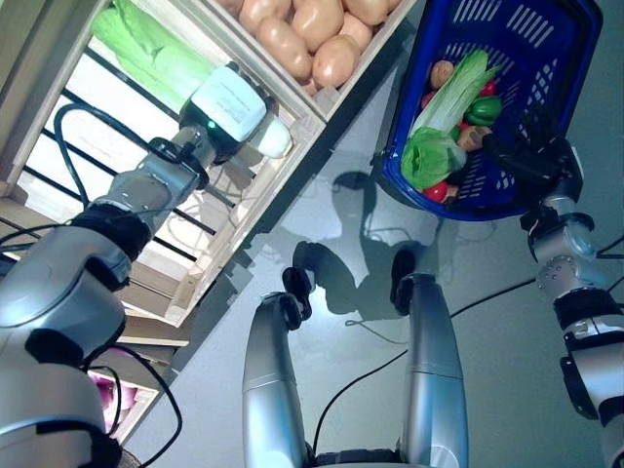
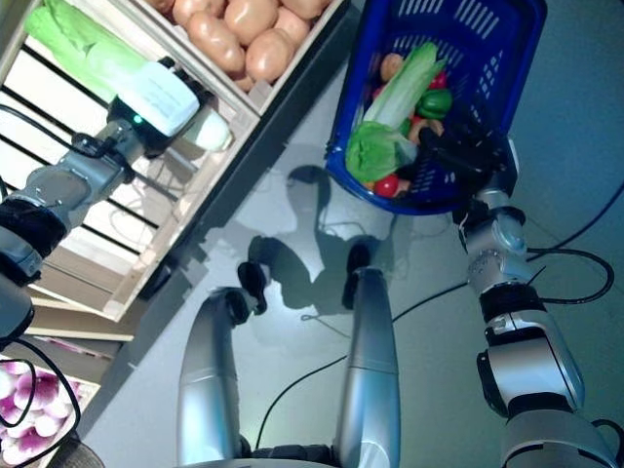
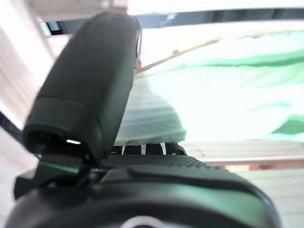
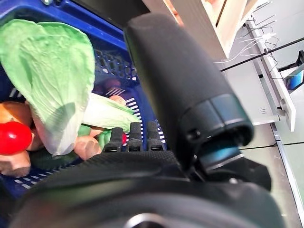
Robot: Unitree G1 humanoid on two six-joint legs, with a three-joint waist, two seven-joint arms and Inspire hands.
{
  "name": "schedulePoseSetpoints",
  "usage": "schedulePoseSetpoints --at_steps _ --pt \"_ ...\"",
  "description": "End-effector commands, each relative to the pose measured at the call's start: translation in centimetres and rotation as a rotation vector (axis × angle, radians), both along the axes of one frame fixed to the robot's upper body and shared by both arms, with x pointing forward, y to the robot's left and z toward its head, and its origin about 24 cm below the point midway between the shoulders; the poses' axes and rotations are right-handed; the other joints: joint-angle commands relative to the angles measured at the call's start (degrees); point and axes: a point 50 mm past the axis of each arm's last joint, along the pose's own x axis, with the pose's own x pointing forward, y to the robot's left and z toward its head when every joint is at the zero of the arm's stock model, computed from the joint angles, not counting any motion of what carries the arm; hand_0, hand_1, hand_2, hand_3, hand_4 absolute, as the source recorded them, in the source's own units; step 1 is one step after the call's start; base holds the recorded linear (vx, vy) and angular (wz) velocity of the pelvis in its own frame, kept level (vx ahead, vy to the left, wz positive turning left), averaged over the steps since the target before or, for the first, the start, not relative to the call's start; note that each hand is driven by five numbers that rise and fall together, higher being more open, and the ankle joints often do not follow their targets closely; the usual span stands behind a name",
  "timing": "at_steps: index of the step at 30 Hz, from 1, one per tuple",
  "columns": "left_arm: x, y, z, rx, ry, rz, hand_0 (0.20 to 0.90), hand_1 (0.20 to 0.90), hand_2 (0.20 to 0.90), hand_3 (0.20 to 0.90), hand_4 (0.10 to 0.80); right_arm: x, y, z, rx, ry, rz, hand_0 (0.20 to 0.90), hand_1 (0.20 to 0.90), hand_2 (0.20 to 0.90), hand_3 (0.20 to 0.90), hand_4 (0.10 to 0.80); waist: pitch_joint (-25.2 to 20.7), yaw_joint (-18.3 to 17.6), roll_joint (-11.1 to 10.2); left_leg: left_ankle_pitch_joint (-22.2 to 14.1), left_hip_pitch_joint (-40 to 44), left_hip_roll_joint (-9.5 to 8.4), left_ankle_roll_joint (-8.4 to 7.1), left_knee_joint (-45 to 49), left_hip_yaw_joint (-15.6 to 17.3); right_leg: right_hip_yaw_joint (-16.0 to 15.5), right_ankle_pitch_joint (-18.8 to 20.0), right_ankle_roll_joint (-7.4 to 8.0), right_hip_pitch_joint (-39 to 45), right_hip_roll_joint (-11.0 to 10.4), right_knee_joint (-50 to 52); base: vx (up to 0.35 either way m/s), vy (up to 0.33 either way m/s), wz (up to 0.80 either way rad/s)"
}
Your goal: Put vegetables into the basket
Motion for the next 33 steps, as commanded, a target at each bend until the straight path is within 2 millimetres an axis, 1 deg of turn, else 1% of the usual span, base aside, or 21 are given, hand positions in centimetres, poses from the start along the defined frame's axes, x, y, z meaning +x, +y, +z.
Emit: schedulePoseSetpoints --at_steps 1,3,4,5,11,18,19,22,23,27,28,29,30,31,32,33 --pt "0.0 2.3 2.3 0.031 -0.034 0.178 0.900 0.900 0.900 0.900 0.800 -0.1 0.5 4.8 0.042 -0.216 -0.005 0.900 0.900 0.900 0.900 0.800 -0.16 -1.26 -0.36 -4.16 -0.42 0.72 -2.73 1.66 -1.16 0.22 3.29 2.84 3.45 -2.60 -3.24 0.000 0.000 0.00" --pt "0.1 2.5 2.4 0.010 -0.036 0.204 0.900 0.900 0.900 0.900 0.800 -0.1 0.6 4.9 0.044 -0.225 -0.005 0.900 0.900 0.900 0.900 0.800 -0.16 -1.18 -0.50 -4.07 -0.84 0.69 -2.58 1.75 -1.20 0.03 3.39 2.89 3.13 -2.72 -3.18 0.000 0.000 0.00" --pt "0.1 2.6 2.4 -0.007 -0.033 0.210 0.484 0.484 0.484 0.484 0.522 -0.1 0.6 5.0 0.047 -0.229 -0.006 0.900 0.900 0.900 0.900 0.800 -0.16 -1.17 -0.56 -4.02 -1.05 0.69 -2.53 1.83 -1.23 -0.05 3.42 2.88 2.99 -2.74 -3.12 0.000 0.000 0.00" --pt "0.1 2.8 2.4 -0.018 -0.029 0.216 0.300 0.300 0.300 0.300 0.400 -0.1 0.6 5.1 0.049 -0.233 -0.008 0.900 0.900 0.900 0.900 0.800 -0.16 -1.16 -0.61 -3.97 -1.14 0.70 -2.49 1.84 -1.24 -0.14 3.46 2.86 2.93 -2.73 -3.14 0.000 0.000 0.00" --pt "-0.1 2.9 2.5 -0.056 -0.046 0.183 0.300 0.300 0.300 0.300 0.400 -0.4 0.5 5.4 0.056 -0.263 -0.018 0.900 0.900 0.900 0.900 0.800 -0.16 -0.97 -0.88 -3.57 0.08 0.53 -2.65 1.04 -1.28 -0.67 3.31 2.81 4.46 -2.18 -3.65 -0.016 -0.004 0.00" --pt "-0.2 2.9 2.3 -0.074 -0.051 0.138 0.300 0.300 0.300 0.300 0.400 -0.4 0.9 5.1 0.013 -0.262 -0.005 0.900 0.900 0.900 0.900 0.800 -0.16 -0.80 -1.28 -3.12 4.56 0.90 -2.97 -0.91 -0.64 -1.10 2.99 2.74 9.10 -1.70 -5.17 -0.011 -0.013 -0.04" --pt "-0.3 3.0 2.2 -0.095 -0.045 0.125 0.300 0.300 0.300 0.300 0.400 -0.4 0.9 4.9 0.004 -0.252 -0.003 0.900 0.900 0.900 0.900 0.800 -0.16 -0.79 -1.40 -2.94 6.16 1.07 -3.21 -1.59 -0.42 -1.16 2.88 2.77 10.65 -1.57 -5.60 0.000 0.000 0.00" --pt "-0.5 3.3 1.3 -0.117 -0.023 0.095 0.300 0.300 0.300 0.300 0.400 -0.4 1.1 4.0 0.004 -0.226 0.017 0.900 0.900 0.900 0.900 0.800 -0.16 -0.74 -1.61 -2.21 10.40 1.60 -3.82 -3.65 -0.29 -1.27 2.69 2.62 14.72 -1.42 -6.90 0.012 0.007 0.00" --pt "-0.6 3.4 1.1 -0.127 -0.012 0.069 0.300 0.300 0.300 0.300 0.400 -0.4 1.2 3.7 0.004 -0.213 0.028 0.900 0.900 0.900 0.900 0.800 -0.16 -0.68 -1.75 -1.76 13.12 1.92 -4.04 -4.97 -0.32 -1.40 2.66 2.50 17.27 -1.31 -7.84 0.037 0.016 0.00" --pt "-1.1 4.0 0.5 -0.193 -0.013 0.026 0.300 0.300 0.300 0.300 0.400 -0.6 1.5 2.6 -0.029 -0.181 0.027 0.900 0.900 0.900 0.900 0.800 -0.19 -0.42 -2.18 -0.71 18.21 2.22 -4.20 -7.27 -0.22 -1.97 3.13 2.19 22.21 -1.25 -9.98 0.050 -0.003 0.00" --pt "-1.3 4.3 0.2 -0.212 -0.011 0.015 0.300 0.300 0.300 0.300 0.400 -0.7 1.5 2.1 -0.039 -0.168 0.024 0.900 0.900 0.900 0.900 0.800 -0.50 -0.33 -2.33 -0.23 19.77 2.18 -4.23 -8.38 -0.26 -2.26 3.31 2.08 23.77 -1.25 -10.94 0.100 -0.010 -0.01" --pt "-1.5 4.7 -0.6 -0.240 0.003 0.006 0.300 0.300 0.300 0.300 0.400 -0.9 1.6 1.2 -0.041 -0.138 0.024 0.900 0.900 0.900 0.900 0.800 -1.95 -0.21 -2.55 0.62 21.58 2.02 -4.19 -10.14 -0.19 -2.70 3.75 1.94 25.60 -1.23 -12.59 0.129 -0.009 0.01" --pt "-1.7 4.9 -1.0 -0.256 0.009 0.004 0.300 0.300 0.300 0.300 0.400 -0.9 1.6 0.7 -0.041 -0.122 0.024 0.900 0.900 0.900 0.900 0.800 -2.62 -0.18 -2.64 1.03 22.67 1.90 -4.15 -11.16 -0.13 -2.93 3.90 1.85 26.69 -1.19 -13.49 0.082 -0.015 0.01" --pt "-2.0 5.2 -1.5 -0.306 0.015 -0.007 0.300 0.300 0.300 0.300 0.400 -1.1 1.6 0.0 -0.043 -0.096 0.029 0.900 0.900 0.900 0.900 0.800 -3.77 -0.10 -2.92 3.39 23.93 1.62 -3.69 -13.55 0.18 -3.42 5.74 1.21 28.10 -1.08 -16.01 0.066 -0.014 0.01" --pt "-2.2 5.5 -1.9 -0.356 0.021 -0.016 0.300 0.300 0.300 0.300 0.400 -1.3 1.5 -0.6 -0.043 -0.071 0.041 0.900 0.900 0.900 0.900 0.800 -4.80 0.01 -3.08 4.01 25.60 1.30 -3.69 -15.32 0.23 -3.73 6.00 1.11 30.02 -0.96 -17.93 0.112 -0.027 -0.01" --pt "-2.5 5.5 -2.8 -0.495 0.033 -0.056 0.300 0.300 0.300 0.300 0.400 -1.5 1.8 -2.0 -0.043 -0.027 0.063 0.900 0.900 0.900 0.900 0.800 -6.51 0.34 -3.51 4.81 28.40 0.93 -3.57 -17.74 0.33 -4.32 6.43 0.87 33.06 -0.91 -20.74 0.136 -0.021 0.00"
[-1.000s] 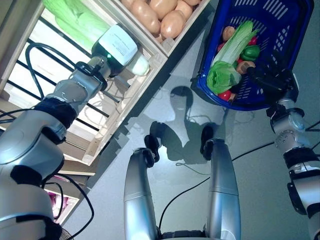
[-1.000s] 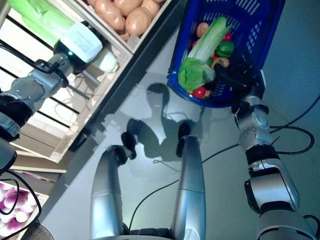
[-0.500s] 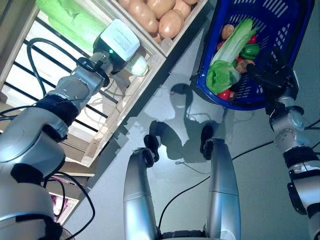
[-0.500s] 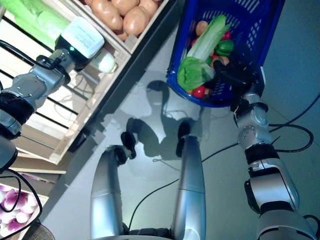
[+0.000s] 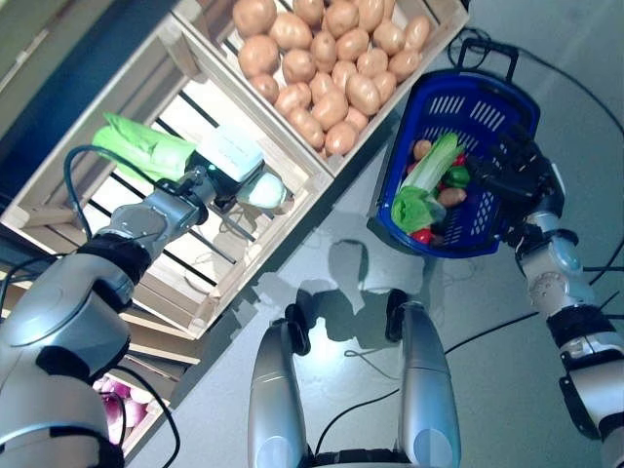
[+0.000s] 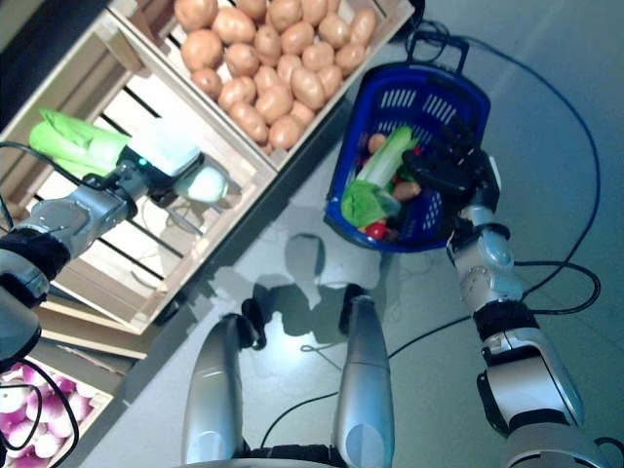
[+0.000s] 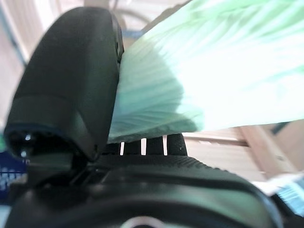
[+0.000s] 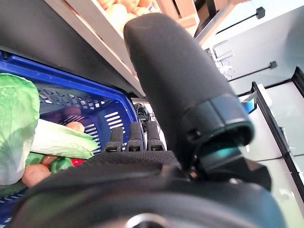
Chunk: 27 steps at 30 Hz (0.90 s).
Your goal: Put vegetables into the basket
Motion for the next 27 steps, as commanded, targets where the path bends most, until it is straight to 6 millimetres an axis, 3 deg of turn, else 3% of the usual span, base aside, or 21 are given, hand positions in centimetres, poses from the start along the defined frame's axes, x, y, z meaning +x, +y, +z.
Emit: schedulePoseSetpoints --at_steps 1,3,7,10,14,17,21,27 --pt "-1.1 2.9 4.5 -0.303 -0.209 0.023 0.300 0.300 0.300 0.300 0.400 -0.2 0.6 1.5 0.002 -0.115 0.025 0.900 0.900 0.900 0.900 0.800 -6.33 -0.09 -1.44 3.71 4.58 0.92 -2.33 -6.40 0.02 -1.37 6.25 0.31 8.99 -1.71 -10.64 0.127 -0.031 0.01" --pt "-1.6 2.8 2.9 -0.496 -0.183 -0.017 0.300 0.300 0.300 0.300 0.400 -0.5 1.4 -0.1 0.004 -0.079 0.076 0.900 0.900 0.900 0.900 0.800 -8.18 0.47 -2.04 4.67 8.06 0.46 -2.41 -9.42 0.36 -2.43 6.84 0.16 12.85 -1.54 -14.39 0.111 -0.012 -0.01" --pt "-3.3 3.0 -0.4 -0.715 -0.135 -0.067 0.300 0.300 0.300 0.300 0.400 -1.8 3.2 -3.0 -0.037 -0.014 0.195 0.900 0.900 0.900 0.900 0.800 -11.26 1.09 -2.66 6.92 15.45 0.15 -2.59 -16.44 1.64 -4.06 8.09 0.22 20.27 -0.94 -21.57 0.174 -0.001 -0.09" --pt "-4.9 2.1 -3.0 -0.959 -0.070 -0.120 0.300 0.300 0.300 0.300 0.400 -3.7 4.8 -6.4 -0.080 0.115 0.415 0.900 0.900 0.900 0.900 0.800 -15.03 1.67 -2.78 9.54 23.18 -0.59 -2.60 -24.02 2.62 -5.48 9.79 0.42 28.98 -0.24 -29.80 0.233 -0.024 -0.15" --pt "-5.6 0.2 -4.4 -1.232 0.013 -0.209 0.300 0.300 0.300 0.300 0.400 -4.7 5.5 -8.7 -0.084 0.233 0.544 0.900 0.900 0.900 0.900 0.800 -20.01 2.63 -2.83 12.07 31.46 -1.67 -2.35 -32.99 3.24 -7.33 11.90 1.47 37.90 0.37 -38.27 0.249 -0.028 0.06" --pt "-6.2 -1.7 -4.0 -1.433 0.000 -0.335 0.300 0.300 0.300 0.300 0.400 -5.6 6.6 -9.9 0.004 0.271 0.665 0.900 0.900 0.900 0.900 0.800 -23.12 3.02 -2.87 13.82 35.99 -1.92 -2.27 -39.07 3.36 -7.86 13.49 2.42 42.29 0.37 -42.49 0.190 0.003 0.09" --pt "-6.8 -3.7 -3.4 -1.641 0.018 -0.465 0.300 0.300 0.300 0.300 0.400 -6.1 8.1 -9.9 0.041 0.248 0.733 0.900 0.900 0.900 0.900 0.800 -25.00 3.31 -3.12 14.82 40.11 -2.57 -2.02 -44.69 2.67 -8.33 15.22 3.58 45.75 0.11 -46.15 0.103 0.009 0.13" --pt "-7.1 -7.2 -2.2 -1.944 0.209 -0.664 0.300 0.300 0.300 0.300 0.400 -6.3 11.4 -9.5 0.122 0.287 0.900 0.900 0.900 0.900 0.900 0.800 -26.72 3.79 -3.72 14.42 42.67 -3.54 -1.73 -48.57 1.22 -9.12 17.09 4.57 48.33 0.61 -50.26 0.042 0.001 0.11"
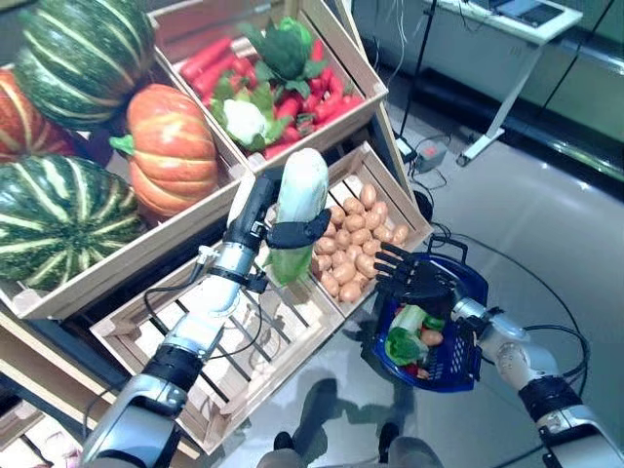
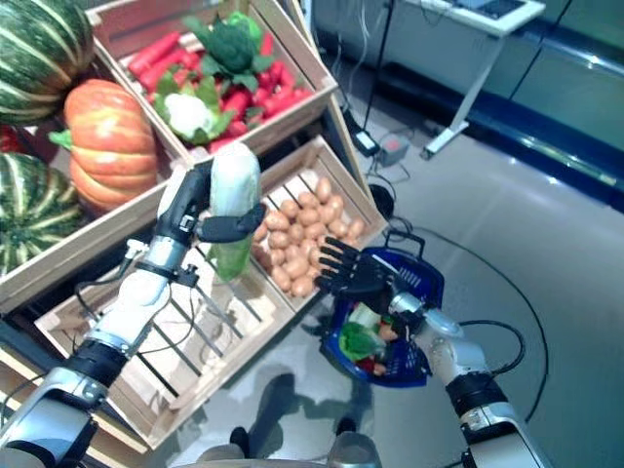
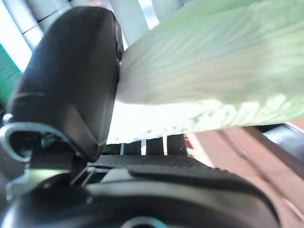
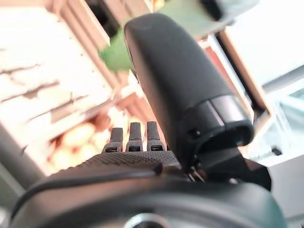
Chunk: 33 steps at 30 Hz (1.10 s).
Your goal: Put vegetables into the basket
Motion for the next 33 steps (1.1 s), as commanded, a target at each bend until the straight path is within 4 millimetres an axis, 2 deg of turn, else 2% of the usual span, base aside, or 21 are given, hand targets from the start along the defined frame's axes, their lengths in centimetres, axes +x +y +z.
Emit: schedulePoseSetpoints --at_steps 1,9,12,16,24,29,33 --pt "0.2 -0.2 3.9 -0.196 -0.135 -0.096 0.300 0.300 0.300 0.300 0.400 0.3 2.5 1.5 0.116 -0.040 0.138 0.900 0.900 0.900 0.900 0.800 -7.64 0.92 -1.90 2.70 -3.03 -0.93 -0.01 -0.69 -2.00 -0.11 5.55 -0.21 1.01 -3.84 -2.60 0.004 0.014 0.11" --pt "0.1 -4.0 4.2 -0.230 -0.087 -0.254 0.300 0.300 0.300 0.300 0.400 1.0 5.7 3.1 0.204 -0.021 0.211 0.900 0.900 0.900 0.900 0.800 -7.78 1.16 -2.20 1.79 -1.62 -0.80 0.40 -0.69 -2.72 0.44 5.11 -0.38 2.56 -3.25 -2.66 0.008 0.009 0.08" --pt "0.2 -4.8 4.1 -0.231 -0.066 -0.293 0.300 0.300 0.300 0.300 0.400 1.3 6.1 3.4 0.193 -0.039 0.218 0.900 0.900 0.900 0.900 0.800 -7.68 1.21 -2.29 1.67 -1.39 -0.76 0.43 -0.69 -2.91 0.54 5.07 -0.42 2.93 -3.10 -2.81 -0.005 -0.003 0.08" --pt "0.1 -6.7 3.3 -0.192 -0.007 -0.373 0.300 0.300 0.300 0.300 0.400 2.2 6.8 4.9 0.148 -0.091 0.227 0.900 0.900 0.900 0.900 0.800 -7.83 1.42 -2.54 1.42 -0.96 -0.33 0.22 -0.69 -3.04 0.58 5.12 -0.48 3.75 -2.79 -3.38 -0.004 -0.012 0.10" --pt "-0.1 -7.2 1.7 -0.147 0.072 -0.410 0.300 0.300 0.300 0.300 0.400 3.8 5.9 7.0 -0.035 -0.178 0.170 0.900 0.900 0.900 0.900 0.800 -7.75 1.83 -2.56 1.37 -0.79 0.01 -0.04 -0.69 -3.11 0.56 4.96 -0.74 3.99 -2.58 -3.43 -0.004 -0.007 0.05" --pt "-0.3 -7.3 1.5 -0.115 0.072 -0.424 0.300 0.300 0.300 0.300 0.400 4.8 4.6 7.6 -0.181 -0.202 0.108 0.900 0.900 0.900 0.900 0.800 -7.49 2.02 -2.68 1.48 -0.78 0.11 -0.15 -0.69 -3.11 0.50 4.97 -0.95 4.08 -2.47 -3.43 -0.004 -0.005 0.07" --pt "-0.4 -7.2 1.5 -0.089 0.071 -0.421 0.300 0.300 0.300 0.300 0.400 5.2 3.8 8.0 -0.225 -0.220 0.071 0.900 0.900 0.900 0.900 0.800 -7.27 1.93 -2.62 1.54 -0.75 0.23 -0.21 -0.69 -2.96 0.53 5.02 -0.95 4.12 -2.57 -3.43 0.000 0.000 0.00"
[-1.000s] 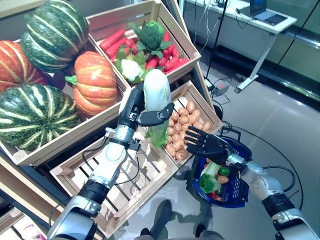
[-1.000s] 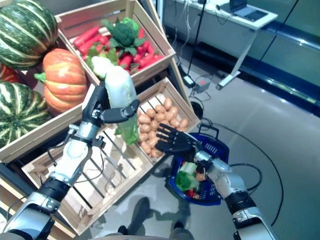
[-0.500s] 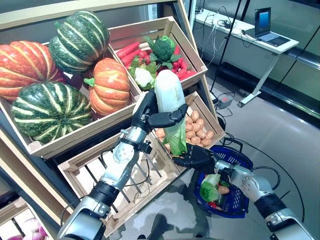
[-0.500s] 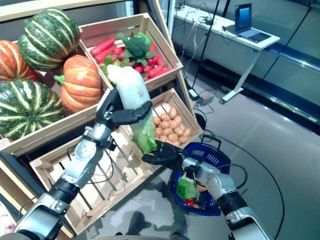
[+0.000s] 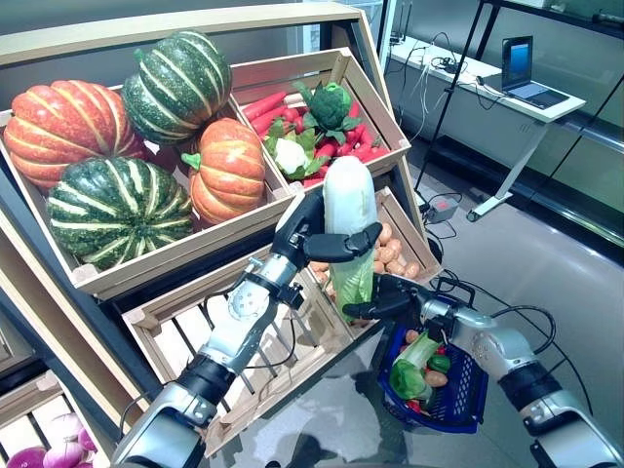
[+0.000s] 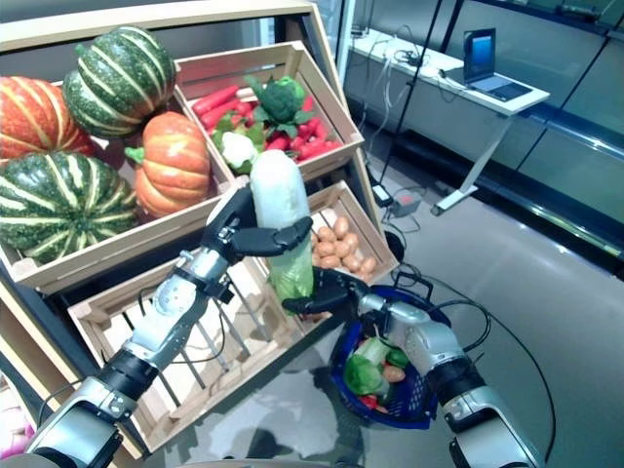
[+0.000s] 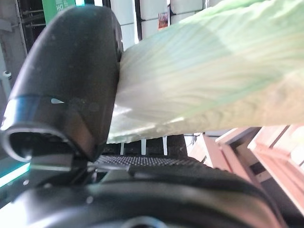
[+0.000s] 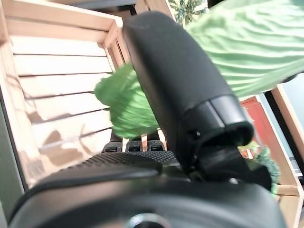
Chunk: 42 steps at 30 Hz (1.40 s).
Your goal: Put vegetables into the basket
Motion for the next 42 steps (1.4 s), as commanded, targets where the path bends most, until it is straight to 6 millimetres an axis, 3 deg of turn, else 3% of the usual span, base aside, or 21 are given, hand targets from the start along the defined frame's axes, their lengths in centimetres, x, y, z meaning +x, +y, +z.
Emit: schedulePoseSetpoints --at_steps 1,13,27,29,42 --pt "0.2 -2.1 3.3 -0.032 -0.149 -0.101 0.300 0.300 0.300 0.300 0.400 3.9 0.7 7.5 0.036 -0.306 -0.010 0.900 0.900 0.900 0.900 0.800 -4.17 0.76 0.02 -0.31 -1.74 0.89 -0.46 -0.10 1.30 0.37 3.73 -1.22 -0.70 -2.94 -0.15 0.000 0.000 0.00" --pt "-0.1 -2.2 1.8 -0.119 -0.046 -0.118 0.300 0.300 0.300 0.300 0.400 4.5 1.9 9.5 0.170 -0.365 -0.050 0.900 0.900 0.900 0.900 0.800 -3.84 1.13 0.56 -0.80 -1.24 0.68 -0.24 -0.10 1.00 0.62 3.55 -1.33 -0.48 -3.06 -0.15 0.000 0.000 0.00" --pt "-1.3 -4.7 -0.1 -0.171 0.036 -0.207 0.300 0.300 0.300 0.300 0.400 5.4 3.7 11.7 0.401 -0.347 -0.043 0.900 0.900 0.900 0.900 0.800 -4.15 1.90 0.58 -1.25 -1.19 0.73 -0.20 -0.10 0.56 0.45 3.34 -1.22 -0.37 -3.27 -0.15 0.000 0.000 0.00" --pt "-1.3 -4.9 -0.2 -0.165 0.038 -0.203 0.300 0.300 0.300 0.300 0.400 5.5 3.9 11.9 0.423 -0.346 -0.056 0.300 0.300 0.300 0.300 0.400 -4.28 2.03 0.62 -1.28 -1.25 0.77 -0.26 -0.10 0.50 0.42 3.25 -1.21 -0.37 -3.31 -0.15 0.000 0.000 0.00" --pt "-1.2 -4.6 -0.2 -0.125 0.032 -0.167 0.300 0.300 0.300 0.300 0.400 5.6 3.2 11.4 0.413 -0.350 -0.138 0.300 0.300 0.300 0.300 0.400 -4.24 1.89 0.76 -1.23 -1.17 0.93 -0.24 -0.10 0.46 0.61 3.22 -1.22 -0.35 -3.34 -0.15 -0.001 0.001 0.02"
